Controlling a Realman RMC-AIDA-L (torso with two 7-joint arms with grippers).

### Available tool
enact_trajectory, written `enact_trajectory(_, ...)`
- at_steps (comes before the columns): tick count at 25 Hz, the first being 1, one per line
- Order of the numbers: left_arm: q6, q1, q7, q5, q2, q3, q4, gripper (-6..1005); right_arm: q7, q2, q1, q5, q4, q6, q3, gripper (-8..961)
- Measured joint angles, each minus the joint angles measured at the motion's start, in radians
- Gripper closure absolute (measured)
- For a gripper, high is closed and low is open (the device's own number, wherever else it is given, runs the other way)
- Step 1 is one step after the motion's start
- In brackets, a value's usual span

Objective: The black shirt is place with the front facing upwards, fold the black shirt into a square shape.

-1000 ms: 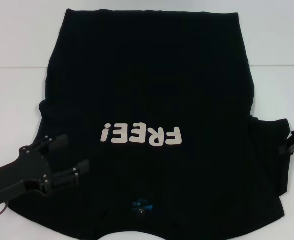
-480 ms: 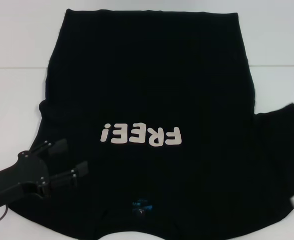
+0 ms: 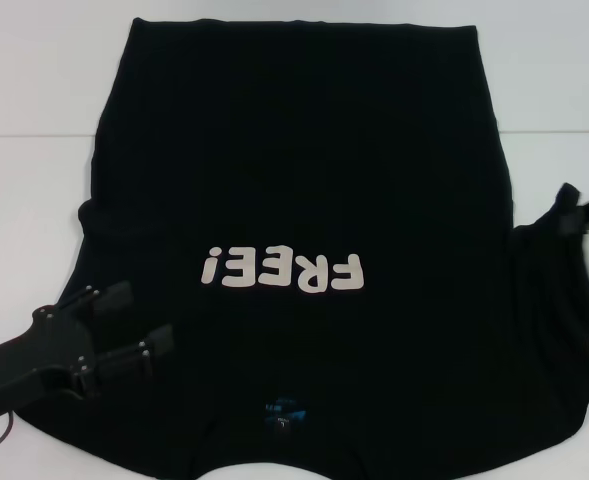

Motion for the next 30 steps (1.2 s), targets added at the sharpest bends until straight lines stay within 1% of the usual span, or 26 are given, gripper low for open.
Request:
enact_trajectory(10,-0.003,0.002,0.0,0.005,0.0,0.0,0.003,80,0.002,0.063,0.121,-0.002,0.06,0.034,-0.122,803)
enact_trajectory(13,-0.005,0.002,0.0,0.006,0.0,0.0,0.002,80,0.015,0.074,0.138,-0.003,0.085,0.06,-0.134,794)
enact_trajectory(16,-0.009,0.002,0.002,0.007,0.0,0.0,0.002,80,0.014,0.077,0.143,0.019,0.103,0.072,-0.131,785)
enact_trajectory(18,-0.01,0.002,0.002,0.007,0.0,0.0,0.002,80,0.0,0.079,0.135,0.064,0.109,0.074,-0.13,779)
enact_trajectory(19,-0.01,0.002,0.002,0.007,0.0,0.0,0.002,79,-0.013,0.078,0.127,0.112,0.118,0.074,-0.13,776)
enact_trajectory(22,-0.011,0.002,0.001,0.005,0.0,0.0,0.002,79,-0.075,0.065,0.096,0.271,0.17,0.076,-0.125,768)
enact_trajectory(26,-0.011,0.002,-0.001,0.001,0.0,-0.006,-0.002,79,-0.163,0.05,0.054,0.41,0.23,0.091,-0.114,756)
enact_trajectory(28,-0.009,0.002,-0.021,0.001,0.0,-0.016,-0.002,79,-0.214,0.049,0.034,0.443,0.24,0.094,-0.114,672)
enact_trajectory(30,-0.005,0.0,-0.07,0.001,0.003,-0.023,0.002,79,-0.299,0.054,0.008,0.467,0.246,0.091,-0.114,589)
